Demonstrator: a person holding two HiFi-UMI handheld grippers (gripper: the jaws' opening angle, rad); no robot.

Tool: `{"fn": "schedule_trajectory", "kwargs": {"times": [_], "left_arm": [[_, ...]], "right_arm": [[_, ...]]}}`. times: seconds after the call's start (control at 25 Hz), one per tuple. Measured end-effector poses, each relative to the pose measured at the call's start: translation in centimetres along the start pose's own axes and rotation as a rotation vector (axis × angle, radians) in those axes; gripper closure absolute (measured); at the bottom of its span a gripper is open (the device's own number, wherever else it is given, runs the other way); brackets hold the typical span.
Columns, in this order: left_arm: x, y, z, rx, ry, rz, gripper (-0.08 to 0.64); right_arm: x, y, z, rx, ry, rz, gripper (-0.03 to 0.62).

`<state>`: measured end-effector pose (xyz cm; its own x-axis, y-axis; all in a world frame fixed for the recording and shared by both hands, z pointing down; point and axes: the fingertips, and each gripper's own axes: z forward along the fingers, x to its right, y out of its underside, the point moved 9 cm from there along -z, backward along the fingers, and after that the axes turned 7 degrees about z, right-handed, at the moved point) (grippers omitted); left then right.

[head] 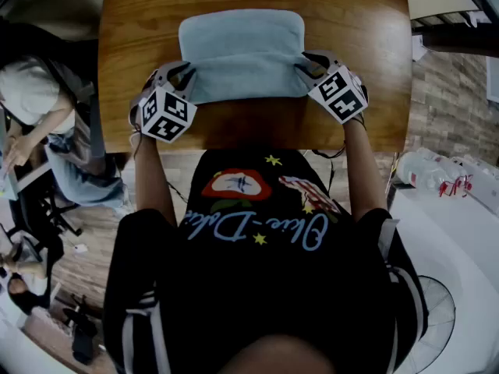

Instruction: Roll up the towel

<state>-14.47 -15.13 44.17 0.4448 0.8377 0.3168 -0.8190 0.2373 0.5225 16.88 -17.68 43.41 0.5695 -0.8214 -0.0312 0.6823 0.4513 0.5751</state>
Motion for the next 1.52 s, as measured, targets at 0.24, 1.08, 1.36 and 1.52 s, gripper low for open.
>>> {"fn": "schedule_trajectory", "kwargs": {"times": [0.24,1.08,1.36,1.52], "left_arm": [[-1.2,0.7,-0.3,0.078,-0.068,-0.126,0.409],[8.0,0.5,-1.9,-0.055,-0.085,0.193,0.421],[8.3,0.7,-2.2,-0.058,-0.019,0.207,0.492],[8.8,1.1,-3.2,-0.065,0.052,0.193,0.5]], "right_arm": [[0.6,-0.2,-0.7,0.065,0.06,0.075,0.451],[-6.0,3.2,-0.8,-0.094,-0.094,-0.517,0.423],[-5.4,3.2,-1.1,-0.056,-0.13,-0.442,0.534],[-5.6,3.1,-2.0,-0.049,-0.222,-0.38,0.538]]}}
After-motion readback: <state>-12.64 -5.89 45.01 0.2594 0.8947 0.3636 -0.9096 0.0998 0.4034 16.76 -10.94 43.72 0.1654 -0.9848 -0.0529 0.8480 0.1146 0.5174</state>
